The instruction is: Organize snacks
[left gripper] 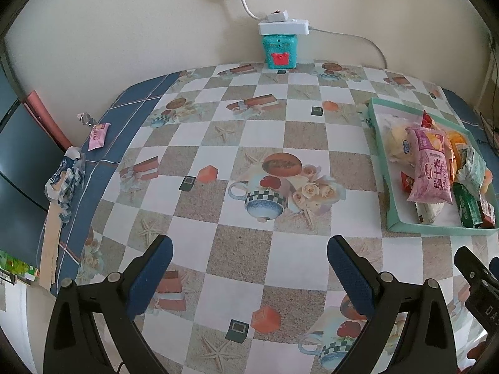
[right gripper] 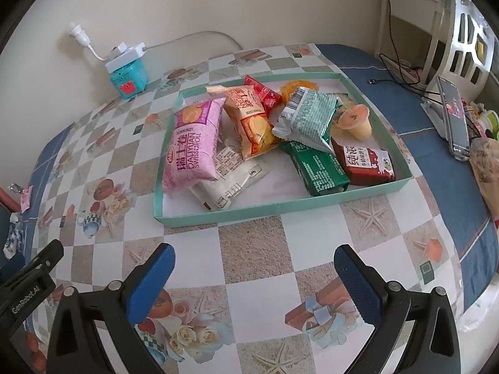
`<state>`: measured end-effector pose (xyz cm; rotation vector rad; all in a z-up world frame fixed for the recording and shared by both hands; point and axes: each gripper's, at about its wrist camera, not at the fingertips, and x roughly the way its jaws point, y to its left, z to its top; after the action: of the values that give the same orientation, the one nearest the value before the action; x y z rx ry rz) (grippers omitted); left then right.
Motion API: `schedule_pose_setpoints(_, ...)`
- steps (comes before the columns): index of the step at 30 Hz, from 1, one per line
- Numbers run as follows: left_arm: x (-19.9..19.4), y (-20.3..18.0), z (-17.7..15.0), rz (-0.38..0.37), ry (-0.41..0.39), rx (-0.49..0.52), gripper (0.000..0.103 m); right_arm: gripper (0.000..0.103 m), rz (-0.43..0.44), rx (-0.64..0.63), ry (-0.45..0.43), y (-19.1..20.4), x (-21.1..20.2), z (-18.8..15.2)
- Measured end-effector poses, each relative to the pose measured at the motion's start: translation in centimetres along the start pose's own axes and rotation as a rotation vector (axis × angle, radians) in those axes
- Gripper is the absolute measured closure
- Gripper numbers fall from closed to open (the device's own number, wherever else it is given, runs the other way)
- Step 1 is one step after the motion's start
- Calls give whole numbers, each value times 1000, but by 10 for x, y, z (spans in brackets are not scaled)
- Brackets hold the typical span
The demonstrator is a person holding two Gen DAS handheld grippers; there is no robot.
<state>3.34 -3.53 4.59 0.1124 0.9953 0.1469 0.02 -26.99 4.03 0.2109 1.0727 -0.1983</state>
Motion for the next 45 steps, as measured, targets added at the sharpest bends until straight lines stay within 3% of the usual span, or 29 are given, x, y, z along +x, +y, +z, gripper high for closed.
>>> schedule_pose_setpoints(45,8,3,1,4,17,13,4,0,-16,-29,31,10,12,-2)
